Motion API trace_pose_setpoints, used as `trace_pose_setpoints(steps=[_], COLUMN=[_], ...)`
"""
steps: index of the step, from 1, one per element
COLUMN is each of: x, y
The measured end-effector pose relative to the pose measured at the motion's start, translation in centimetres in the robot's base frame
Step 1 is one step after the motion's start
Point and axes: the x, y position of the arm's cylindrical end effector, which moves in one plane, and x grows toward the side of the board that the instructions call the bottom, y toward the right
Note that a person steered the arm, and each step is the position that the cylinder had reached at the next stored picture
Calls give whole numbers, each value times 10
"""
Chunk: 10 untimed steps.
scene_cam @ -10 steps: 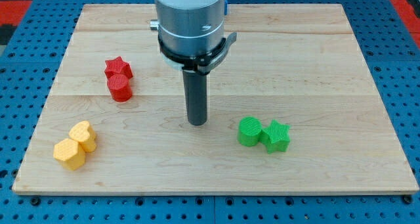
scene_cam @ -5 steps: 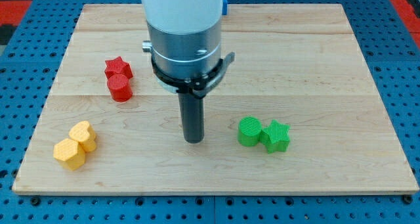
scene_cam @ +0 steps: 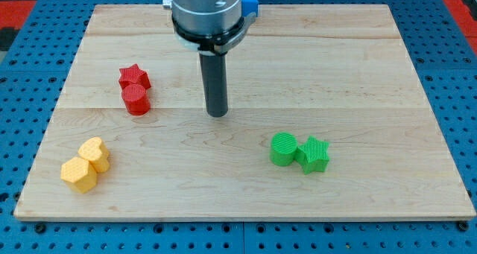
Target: Drag the arm to the left of the blue blocks
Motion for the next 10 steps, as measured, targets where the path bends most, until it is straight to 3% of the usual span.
trace_pose_setpoints(steps=[2,4,7,9,10], x=[-64,-148,-238,-252,-251], y=[9,-67,-105,-92,-31])
